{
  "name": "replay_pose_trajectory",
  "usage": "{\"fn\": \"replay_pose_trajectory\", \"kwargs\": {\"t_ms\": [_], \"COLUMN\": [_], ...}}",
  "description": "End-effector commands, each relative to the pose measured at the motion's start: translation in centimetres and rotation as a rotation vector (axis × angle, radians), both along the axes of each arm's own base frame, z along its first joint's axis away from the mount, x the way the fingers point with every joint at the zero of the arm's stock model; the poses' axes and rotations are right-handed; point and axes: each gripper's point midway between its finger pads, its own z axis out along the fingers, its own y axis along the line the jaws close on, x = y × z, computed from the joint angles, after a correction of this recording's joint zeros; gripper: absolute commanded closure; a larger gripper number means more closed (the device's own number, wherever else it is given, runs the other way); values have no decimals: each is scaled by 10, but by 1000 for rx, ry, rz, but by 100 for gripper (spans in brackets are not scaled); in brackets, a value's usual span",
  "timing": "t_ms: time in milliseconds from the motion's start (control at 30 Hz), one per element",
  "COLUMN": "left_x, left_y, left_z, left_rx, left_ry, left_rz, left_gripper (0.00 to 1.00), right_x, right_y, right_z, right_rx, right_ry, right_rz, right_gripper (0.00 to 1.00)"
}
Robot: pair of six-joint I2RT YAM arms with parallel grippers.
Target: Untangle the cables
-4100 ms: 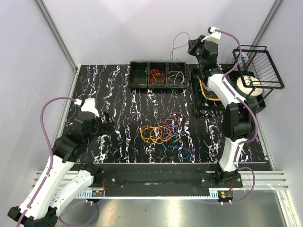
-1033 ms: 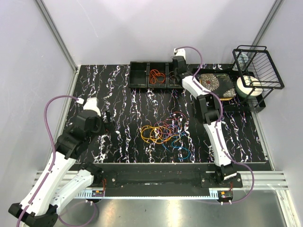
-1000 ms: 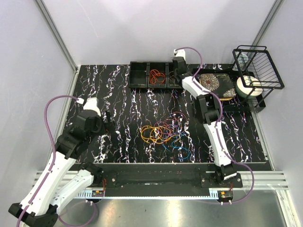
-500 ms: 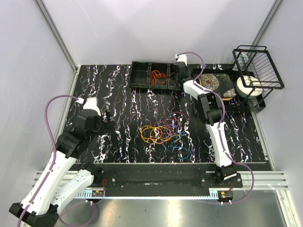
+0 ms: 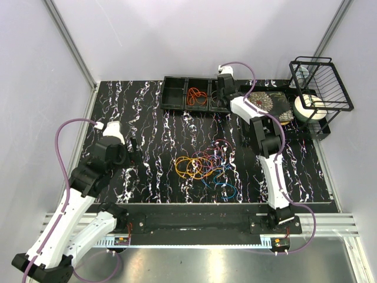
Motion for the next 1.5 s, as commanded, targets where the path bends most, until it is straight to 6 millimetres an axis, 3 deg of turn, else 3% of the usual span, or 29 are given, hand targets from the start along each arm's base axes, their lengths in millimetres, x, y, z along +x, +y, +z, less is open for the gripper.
{"fn": "replay_pose_trajectory", "kwargs": {"t_ms": [0, 133, 267, 400, 467, 567, 633, 700, 733, 767, 833, 933, 1000, 1033, 1067, 1100, 1133, 1167, 1200, 1233, 1267, 1300, 1333, 1467], "left_x": [7, 7, 6, 6, 6, 6, 5, 6, 5, 5, 5, 5, 5, 5, 5, 4, 5, 5, 5, 5, 5, 5, 6, 7], "left_y": [-1, -1, 0, 0, 0, 1, 0, 1, 1, 1, 0, 0, 0, 1, 1, 1, 1, 1, 1, 1, 1, 1, 0, 0], "left_z": [10, 12, 14, 14, 15, 16, 16, 16, 15, 15, 16, 17, 17, 17, 17, 16, 17, 17, 16, 16, 16, 15, 15, 12], "left_rx": [-19, -24, -26, -28, -28, -30, -30, -29, -29, -29, -32, -34, -34, -32, -33, -31, -31, -31, -33, -31, -32, -30, -30, -22], "left_ry": [-55, -62, -72, -74, -77, -80, -80, -80, -78, -78, -80, -83, -86, -85, -87, -84, -86, -86, -84, -83, -82, -80, -77, -63], "left_rz": [8, 7, 9, 11, 9, 13, 11, 13, 13, 11, 10, 11, 10, 11, 11, 11, 12, 14, 12, 13, 12, 11, 12, 11], "left_gripper": [5, 5, 5, 5, 5, 5, 5, 5, 5, 5, 5, 5, 5, 5, 5, 5, 5, 5, 5, 5, 5, 5, 5, 5], "right_x": [1, -8, -17, -31, -37, -51, -61, -74, -79, -85, -89, -86, -77, -70, -63, -53, -41, -39, -30, -20, -16, -10, -3, 13], "right_y": [-3, -8, -12, -16, -18, -20, -25, -27, -26, -25, -24, -26, -31, -32, -34, -42, -43, -45, -51, -51, -53, -57, -56, -51], "right_z": [106, 148, 185, 208, 222, 229, 217, 218, 204, 210, 202, 209, 200, 216, 194, 214, 190, 182, 202, 179, 177, 187, 174, 166], "right_rx": [29, 22, 32, 40, 54, 80, 93, 125, 129, 148, 153, 170, 175, 192, 179, 199, 191, 183, 201, 193, 186, 200, 196, 232], "right_ry": [-131, -167, -200, -177, -182, -156, -107, -86, -51, -58, -39, -52, -33, -64, -10, -51, -11, 20, -28, 5, 8, -22, -8, -27], "right_rz": [11, 2, 2, -6, -13, -24, -58, -73, -70, -64, -53, -65, -83, -86, -102, -115, -124, -129, -129, -131, -125, -116, -108, -31], "right_gripper": [76, 66, 47, 34, 33, 30, 30, 30, 29, 30, 29, 28, 29, 30, 30, 30, 30, 30, 30, 30, 29, 28, 27, 22]}}
